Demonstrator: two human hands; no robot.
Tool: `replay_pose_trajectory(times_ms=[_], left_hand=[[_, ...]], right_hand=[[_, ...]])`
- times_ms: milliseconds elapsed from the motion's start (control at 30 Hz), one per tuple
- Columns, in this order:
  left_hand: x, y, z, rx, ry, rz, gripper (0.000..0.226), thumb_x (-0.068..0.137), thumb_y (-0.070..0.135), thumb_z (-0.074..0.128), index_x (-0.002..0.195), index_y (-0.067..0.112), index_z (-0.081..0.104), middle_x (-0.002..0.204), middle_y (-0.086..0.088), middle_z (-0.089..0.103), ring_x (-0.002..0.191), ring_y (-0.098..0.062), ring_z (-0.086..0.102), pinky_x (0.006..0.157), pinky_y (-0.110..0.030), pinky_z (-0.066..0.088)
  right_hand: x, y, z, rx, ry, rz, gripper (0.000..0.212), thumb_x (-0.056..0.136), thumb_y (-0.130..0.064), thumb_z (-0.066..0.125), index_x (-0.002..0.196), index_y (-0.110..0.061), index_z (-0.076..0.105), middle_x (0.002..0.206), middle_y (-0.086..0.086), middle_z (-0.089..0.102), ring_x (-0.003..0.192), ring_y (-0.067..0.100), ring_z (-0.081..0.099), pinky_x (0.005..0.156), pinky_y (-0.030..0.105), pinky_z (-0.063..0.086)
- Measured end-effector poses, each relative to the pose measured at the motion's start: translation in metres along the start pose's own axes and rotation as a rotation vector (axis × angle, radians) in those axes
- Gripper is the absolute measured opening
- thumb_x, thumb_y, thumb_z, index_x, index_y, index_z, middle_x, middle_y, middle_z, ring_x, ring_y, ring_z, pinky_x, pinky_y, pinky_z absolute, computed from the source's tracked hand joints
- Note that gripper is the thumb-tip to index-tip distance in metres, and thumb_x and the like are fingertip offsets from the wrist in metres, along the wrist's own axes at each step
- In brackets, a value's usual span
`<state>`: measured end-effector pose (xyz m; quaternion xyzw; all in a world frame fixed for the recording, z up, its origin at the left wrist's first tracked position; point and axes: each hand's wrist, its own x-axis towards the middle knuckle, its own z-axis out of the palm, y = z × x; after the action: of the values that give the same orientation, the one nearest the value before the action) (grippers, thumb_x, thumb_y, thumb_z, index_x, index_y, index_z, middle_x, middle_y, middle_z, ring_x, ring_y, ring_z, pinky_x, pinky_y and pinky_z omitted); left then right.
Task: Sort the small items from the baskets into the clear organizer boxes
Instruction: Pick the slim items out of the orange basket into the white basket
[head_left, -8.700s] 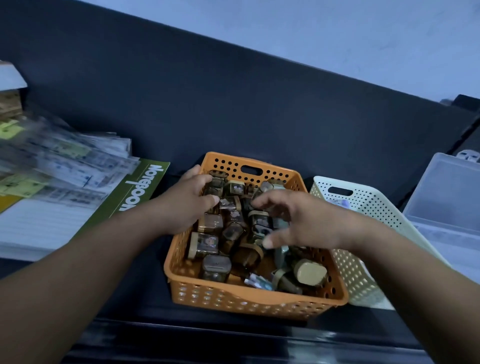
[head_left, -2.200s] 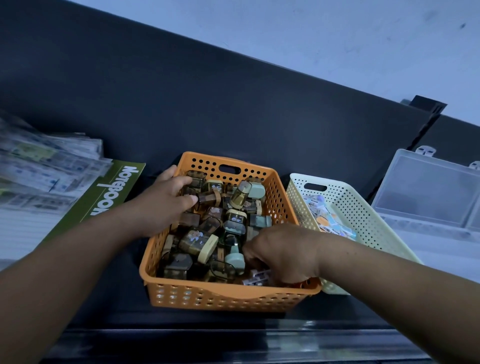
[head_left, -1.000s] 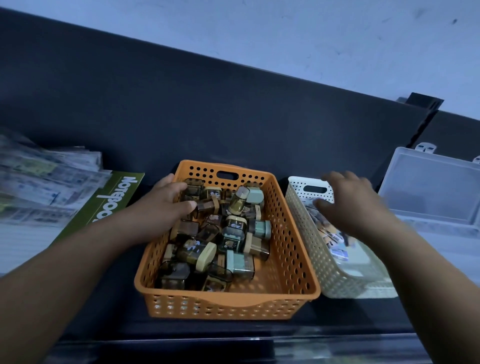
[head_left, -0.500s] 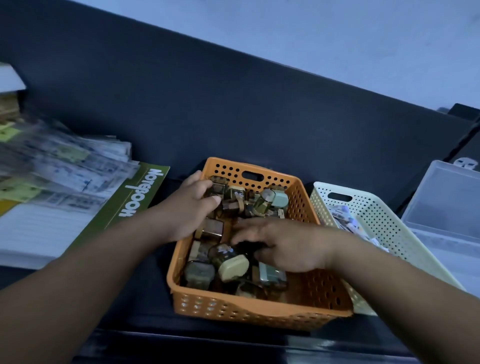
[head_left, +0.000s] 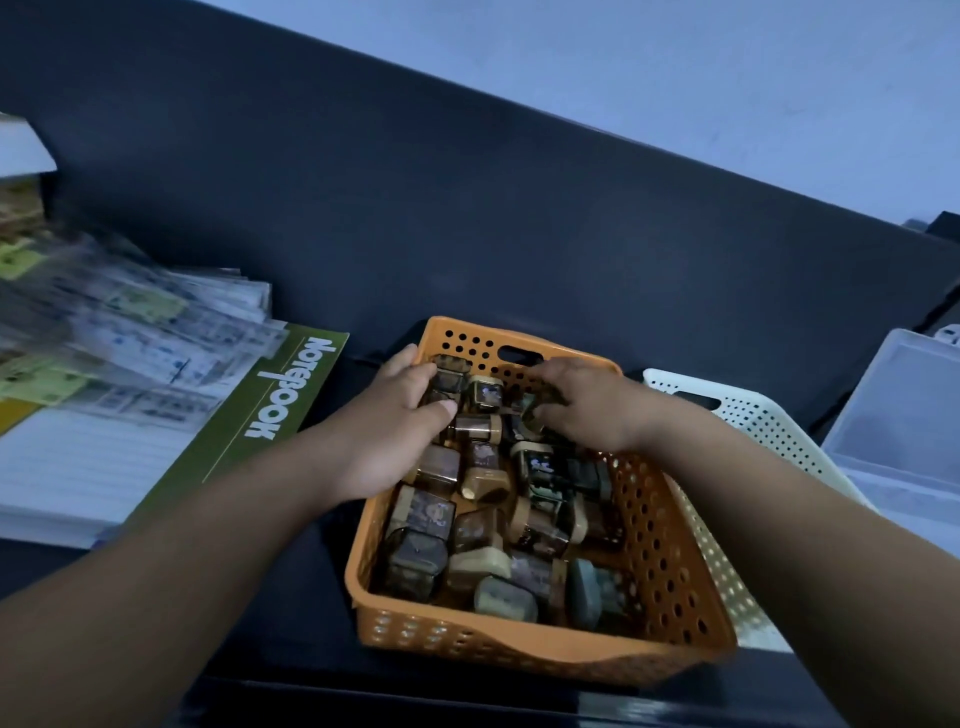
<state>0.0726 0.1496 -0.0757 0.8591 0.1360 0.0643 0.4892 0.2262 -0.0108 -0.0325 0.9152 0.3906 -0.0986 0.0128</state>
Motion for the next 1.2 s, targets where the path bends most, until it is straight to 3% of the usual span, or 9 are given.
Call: replay_pose_trajectory(times_ms=[167, 333, 400, 533, 700, 867, 967, 1100, 1200], left_hand=[[0.002, -0.001, 0.001, 0.018, -0.008, -0.012, 0.062, 0.1, 0.037, 0.04, 0.153, 0.024, 0.011, 0.156, 0.021, -0.011, 0.144, -0.002, -0.001, 0.112, -0.026, 0.007], [0.002, 0.0, 0.001, 0.012, -0.006, -0.012, 0.062, 0.1, 0.036, 0.04, 0.153, 0.025, 0.011, 0.156, 0.022, -0.012, 0.143, -0.001, -0.001, 0.111, -0.026, 0.007], [0.001, 0.001, 0.001, 0.014, -0.005, -0.01, 0.062, 0.1, 0.036, 0.04, 0.153, 0.025, 0.011, 0.156, 0.022, -0.012, 0.144, -0.002, -0.001, 0.111, -0.025, 0.007], [0.0, 0.001, 0.0, 0.025, -0.012, -0.007, 0.062, 0.1, 0.036, 0.039, 0.153, 0.024, 0.01, 0.157, 0.02, -0.012, 0.143, -0.002, -0.004, 0.111, -0.026, 0.006], [-0.002, 0.003, -0.001, 0.055, -0.018, 0.003, 0.062, 0.099, 0.036, 0.041, 0.153, 0.026, 0.011, 0.157, 0.019, -0.011, 0.143, -0.002, -0.005, 0.111, -0.026, 0.006], [-0.004, 0.005, -0.002, 0.06, -0.015, 0.003, 0.062, 0.099, 0.035, 0.043, 0.152, 0.026, 0.013, 0.157, 0.019, -0.011, 0.143, -0.002, -0.003, 0.108, -0.023, 0.008], [-0.004, 0.003, -0.002, 0.063, -0.014, 0.001, 0.062, 0.099, 0.034, 0.043, 0.152, 0.026, 0.013, 0.157, 0.019, -0.01, 0.143, -0.002, -0.003, 0.107, -0.023, 0.009], [-0.003, 0.002, -0.001, 0.043, -0.007, -0.005, 0.061, 0.099, 0.035, 0.043, 0.152, 0.028, 0.014, 0.157, 0.02, -0.01, 0.143, -0.001, -0.003, 0.11, -0.025, 0.008], [-0.003, 0.002, 0.0, 0.031, 0.003, -0.007, 0.06, 0.099, 0.034, 0.043, 0.152, 0.028, 0.014, 0.157, 0.021, -0.009, 0.143, -0.001, -0.003, 0.11, -0.025, 0.007]], right_hand=[[-0.007, -0.002, -0.001, 0.12, -0.152, -0.037, 0.047, 0.089, -0.02, 0.057, 0.132, -0.034, 0.045, 0.124, 0.001, 0.052, 0.117, 0.024, 0.049, 0.096, 0.039, 0.047], [-0.049, 0.009, -0.03, 0.705, -0.265, -0.22, 0.029, 0.087, -0.009, 0.059, 0.116, -0.012, 0.061, 0.112, 0.006, 0.066, 0.101, 0.013, 0.063, 0.091, 0.031, 0.048], [-0.051, 0.013, -0.035, 0.824, -0.149, -0.206, 0.02, 0.094, -0.01, 0.056, 0.113, -0.009, 0.062, 0.113, 0.012, 0.068, 0.101, 0.018, 0.066, 0.092, 0.035, 0.051], [-0.022, 0.021, -0.029, 0.804, 0.147, -0.016, 0.017, 0.099, -0.016, 0.049, 0.102, -0.017, 0.066, 0.105, 0.004, 0.067, 0.107, 0.027, 0.062, 0.096, 0.047, 0.051], [0.012, 0.012, -0.013, 0.346, -0.019, 0.056, 0.031, 0.1, -0.028, 0.046, 0.129, -0.022, 0.056, 0.133, 0.002, 0.054, 0.12, 0.02, 0.05, 0.101, 0.034, 0.041], [0.026, -0.001, 0.005, 0.122, -0.211, 0.063, 0.059, 0.097, -0.059, 0.031, 0.143, -0.023, 0.041, 0.151, 0.005, 0.038, 0.138, 0.027, 0.035, 0.113, 0.042, 0.029], [0.015, 0.001, -0.01, 0.31, -0.236, 0.053, 0.067, 0.097, -0.061, 0.017, 0.126, -0.018, 0.059, 0.132, 0.005, 0.054, 0.12, 0.022, 0.048, 0.102, 0.035, 0.032], [0.003, 0.017, -0.022, 0.936, -0.245, 0.06, 0.072, 0.094, -0.064, 0.022, 0.106, -0.009, 0.066, 0.098, 0.01, 0.066, 0.086, 0.024, 0.06, 0.082, 0.038, 0.048], [0.01, 0.018, -0.018, 0.812, -0.054, 0.102, 0.065, 0.097, -0.061, 0.025, 0.105, -0.014, 0.068, 0.108, 0.004, 0.069, 0.1, 0.021, 0.064, 0.096, 0.041, 0.049]])
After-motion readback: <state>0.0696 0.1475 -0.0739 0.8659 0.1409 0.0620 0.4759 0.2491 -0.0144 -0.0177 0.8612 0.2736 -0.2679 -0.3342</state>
